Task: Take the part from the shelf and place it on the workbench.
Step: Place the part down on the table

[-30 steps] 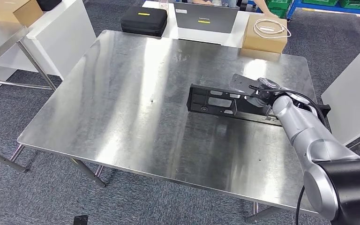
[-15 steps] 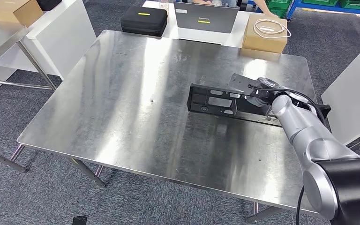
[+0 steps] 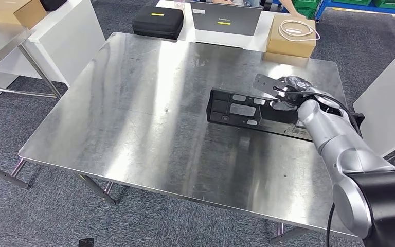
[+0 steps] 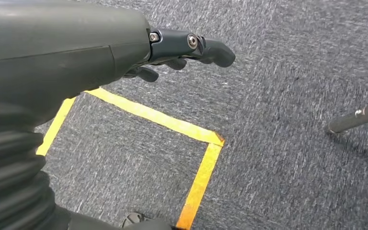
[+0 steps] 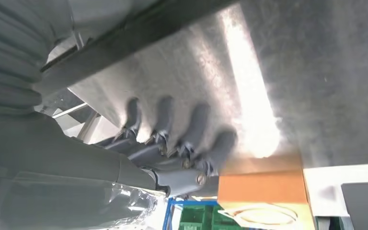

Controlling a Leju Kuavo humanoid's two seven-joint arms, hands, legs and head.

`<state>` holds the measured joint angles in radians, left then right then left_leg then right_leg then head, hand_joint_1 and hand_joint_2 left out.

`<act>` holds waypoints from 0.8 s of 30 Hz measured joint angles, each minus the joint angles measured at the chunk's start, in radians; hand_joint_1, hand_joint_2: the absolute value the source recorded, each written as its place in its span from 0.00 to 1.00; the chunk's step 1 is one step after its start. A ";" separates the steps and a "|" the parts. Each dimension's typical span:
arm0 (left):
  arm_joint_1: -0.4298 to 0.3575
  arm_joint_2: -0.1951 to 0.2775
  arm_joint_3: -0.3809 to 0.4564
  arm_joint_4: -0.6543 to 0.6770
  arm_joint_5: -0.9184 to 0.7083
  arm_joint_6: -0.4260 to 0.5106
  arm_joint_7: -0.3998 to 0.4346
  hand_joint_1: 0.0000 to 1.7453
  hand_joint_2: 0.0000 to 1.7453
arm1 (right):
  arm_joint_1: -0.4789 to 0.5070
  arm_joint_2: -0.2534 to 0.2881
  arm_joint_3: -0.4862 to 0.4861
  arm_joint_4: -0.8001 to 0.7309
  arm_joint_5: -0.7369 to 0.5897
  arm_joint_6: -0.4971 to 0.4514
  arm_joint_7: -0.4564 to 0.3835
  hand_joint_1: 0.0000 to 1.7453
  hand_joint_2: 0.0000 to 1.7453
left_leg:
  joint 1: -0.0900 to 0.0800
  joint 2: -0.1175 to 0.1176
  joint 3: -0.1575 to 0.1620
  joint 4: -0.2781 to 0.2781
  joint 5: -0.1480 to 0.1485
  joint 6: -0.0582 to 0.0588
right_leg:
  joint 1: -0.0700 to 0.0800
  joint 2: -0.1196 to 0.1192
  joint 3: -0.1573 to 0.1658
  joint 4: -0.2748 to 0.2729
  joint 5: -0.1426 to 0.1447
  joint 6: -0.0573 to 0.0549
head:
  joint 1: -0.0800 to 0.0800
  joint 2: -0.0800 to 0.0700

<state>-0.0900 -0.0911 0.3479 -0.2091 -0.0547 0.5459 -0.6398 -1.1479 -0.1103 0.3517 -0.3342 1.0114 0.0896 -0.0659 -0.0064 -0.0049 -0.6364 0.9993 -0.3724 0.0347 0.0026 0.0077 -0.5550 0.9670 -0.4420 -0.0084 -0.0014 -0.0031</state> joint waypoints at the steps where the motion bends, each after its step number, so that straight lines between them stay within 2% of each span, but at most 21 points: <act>1: 0.000 0.000 0.001 0.000 -0.002 -0.003 0.006 0.00 0.00 | -0.004 -0.001 0.000 0.000 0.000 0.002 -0.001 0.00 1.00 | 0.000 0.000 0.000 0.000 0.000 0.000 | 0.000 0.000 0.000 0.000 0.000 0.000 | 0.000 0.000; 8: 0.002 0.003 0.001 0.001 -0.008 -0.031 0.067 0.00 0.00 | -0.033 -0.007 0.000 0.000 -0.006 0.026 -0.006 0.00 1.00 | 0.000 0.000 0.000 0.000 0.000 0.000 | 0.000 0.000 0.000 0.000 0.000 0.000 | 0.000 0.000; 14: 0.004 0.009 0.002 0.001 -0.009 -0.038 0.087 0.00 0.00 | -0.038 -0.012 0.001 0.000 -0.009 0.039 -0.005 0.00 1.00 | 0.000 0.000 0.000 0.000 0.000 0.000 | 0.000 0.000 0.000 0.000 0.000 0.000 | 0.000 0.000; 20: 0.006 0.013 0.002 0.001 -0.017 -0.037 0.097 0.00 0.00 | -0.045 -0.021 0.007 0.003 -0.011 0.134 0.024 0.00 1.00 | 0.000 0.000 0.000 0.000 0.000 0.000 | 0.000 0.000 0.000 0.000 0.000 0.000 | 0.000 0.000; 24: 0.009 0.015 0.002 0.001 -0.017 -0.038 0.098 0.00 0.00 | -0.049 -0.031 0.011 0.003 -0.011 0.140 0.028 0.00 1.00 | 0.000 0.000 0.000 0.000 0.000 0.000 | 0.000 0.000 0.000 0.000 0.000 0.000 | 0.000 0.000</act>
<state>-0.0807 -0.0760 0.3494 -0.2083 -0.0721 0.5081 -0.5417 -1.1967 -0.1418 0.3624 -0.3315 1.0006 0.2298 -0.0375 -0.0064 -0.0049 -0.6369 0.9993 -0.3724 0.0347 0.0026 0.0077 -0.5554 0.9670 -0.4420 -0.0084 -0.0015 -0.0031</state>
